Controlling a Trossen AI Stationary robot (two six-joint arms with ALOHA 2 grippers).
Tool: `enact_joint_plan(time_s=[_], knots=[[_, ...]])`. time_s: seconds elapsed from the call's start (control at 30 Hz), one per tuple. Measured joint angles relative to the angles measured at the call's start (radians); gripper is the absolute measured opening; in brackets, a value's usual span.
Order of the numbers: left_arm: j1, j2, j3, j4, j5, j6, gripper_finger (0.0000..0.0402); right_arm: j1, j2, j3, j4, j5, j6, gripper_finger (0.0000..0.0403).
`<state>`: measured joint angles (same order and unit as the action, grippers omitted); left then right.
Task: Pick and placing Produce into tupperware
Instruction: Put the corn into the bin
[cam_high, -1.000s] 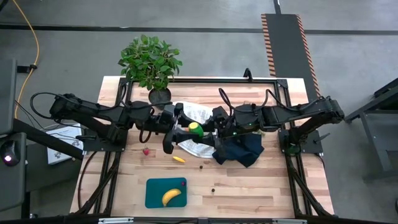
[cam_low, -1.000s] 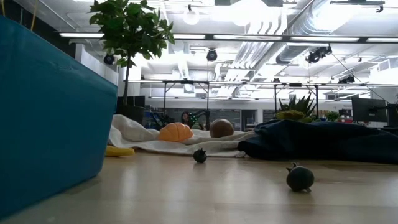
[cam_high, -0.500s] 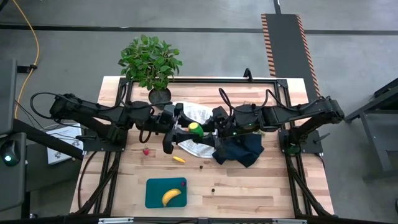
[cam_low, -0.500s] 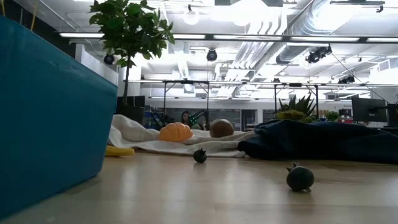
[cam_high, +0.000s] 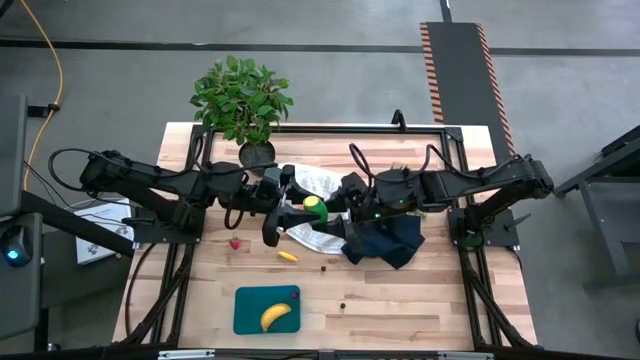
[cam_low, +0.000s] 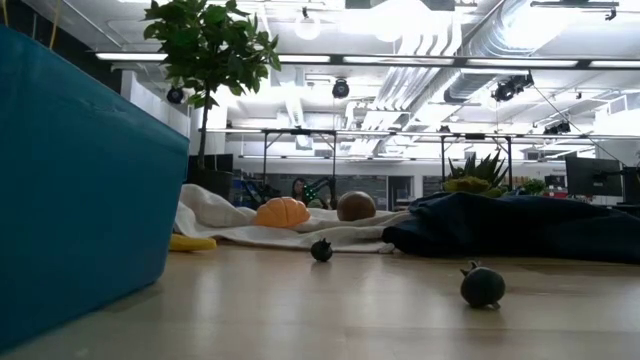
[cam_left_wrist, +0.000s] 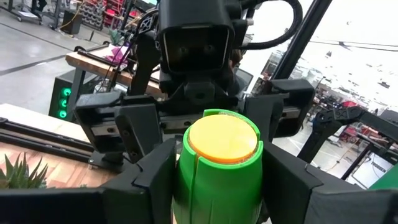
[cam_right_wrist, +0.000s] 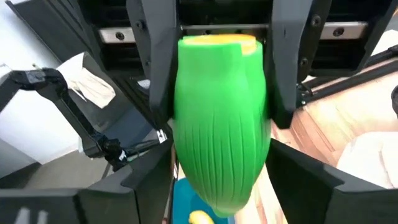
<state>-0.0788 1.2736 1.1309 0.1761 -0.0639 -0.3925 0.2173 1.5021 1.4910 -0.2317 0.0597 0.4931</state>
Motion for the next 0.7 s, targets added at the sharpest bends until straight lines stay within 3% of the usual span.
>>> enact_joint_plan(time_s=[0.23,0.53,0.7], knots=[[0.000,0.000,0.000,0.000,0.000,0.000,0.0182,0.000,0.000,0.000,-0.034,-0.011,0.007,0.0240],[0.000,0.000,0.000,0.000,0.012,0.007,0.0184,0.000,0.000,0.000,-0.205,-0.071,0.032,0.0241],[0.000,0.000,0.000,-0.003,0.033,0.006,0.0180,0.000,0.000,0.000,-0.367,-0.169,0.053,0.0241]])
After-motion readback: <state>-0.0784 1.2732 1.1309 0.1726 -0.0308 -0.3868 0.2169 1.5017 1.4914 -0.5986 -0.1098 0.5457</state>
